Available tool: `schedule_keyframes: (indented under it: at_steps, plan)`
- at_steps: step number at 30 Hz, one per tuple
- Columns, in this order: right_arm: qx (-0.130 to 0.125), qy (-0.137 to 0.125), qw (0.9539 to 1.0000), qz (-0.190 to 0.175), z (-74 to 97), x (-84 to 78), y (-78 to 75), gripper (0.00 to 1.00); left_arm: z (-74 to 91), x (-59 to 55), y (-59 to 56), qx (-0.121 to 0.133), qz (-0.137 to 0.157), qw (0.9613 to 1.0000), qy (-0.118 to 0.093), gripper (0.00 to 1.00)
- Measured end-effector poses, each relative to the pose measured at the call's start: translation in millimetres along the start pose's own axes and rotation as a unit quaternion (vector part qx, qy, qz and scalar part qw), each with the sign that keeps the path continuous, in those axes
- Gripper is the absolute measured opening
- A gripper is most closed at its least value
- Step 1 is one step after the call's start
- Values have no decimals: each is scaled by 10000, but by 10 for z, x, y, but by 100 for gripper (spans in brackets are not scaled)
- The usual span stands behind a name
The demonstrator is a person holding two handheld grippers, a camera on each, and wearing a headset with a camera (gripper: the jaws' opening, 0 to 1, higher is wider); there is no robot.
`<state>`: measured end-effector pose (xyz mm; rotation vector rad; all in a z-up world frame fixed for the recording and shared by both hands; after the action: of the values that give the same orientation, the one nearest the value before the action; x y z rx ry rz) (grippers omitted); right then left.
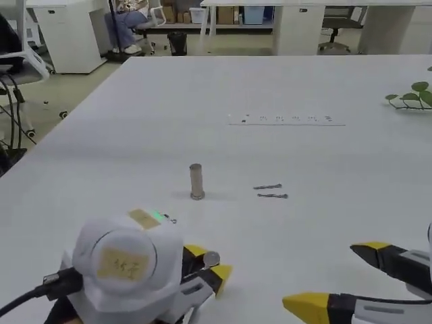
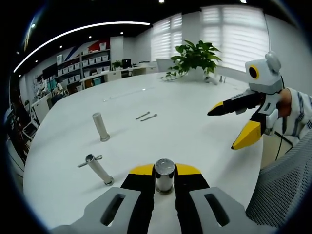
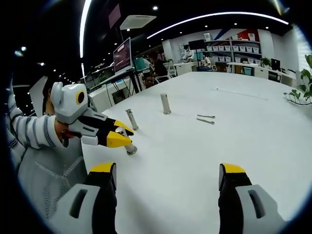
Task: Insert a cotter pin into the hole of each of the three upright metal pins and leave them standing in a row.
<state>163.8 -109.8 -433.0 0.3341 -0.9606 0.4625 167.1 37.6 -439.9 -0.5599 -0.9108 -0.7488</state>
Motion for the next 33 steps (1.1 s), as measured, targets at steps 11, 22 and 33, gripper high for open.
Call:
schedule_keyframes:
  at_steps: [11,22,33]
  plan:
    - [194,-36,9969,762,-98,263,-232,72,280,231,-121,-699,-179,9967,-363,50]
    - [881,571,9776,1823,-401,503,-381,44,404,187,-226,-1041,164,9934,-457,89]
    - [1050,982,9458,2914,-892,698,-496,24,387,41,-370,-1258,235,9911,-359,99]
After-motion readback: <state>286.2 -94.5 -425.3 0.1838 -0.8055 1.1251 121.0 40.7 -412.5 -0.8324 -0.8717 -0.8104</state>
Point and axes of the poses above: the centre of the closed fingertips' face, and the gripper's own axes: z roughly backward along the fingers, y roughly to its left, x roughly out of its top, the point moved 3 cm from there along z, roughly backward along the fingers, and after that the axes turned 13 degrees about -x, right-handed, at the moved point
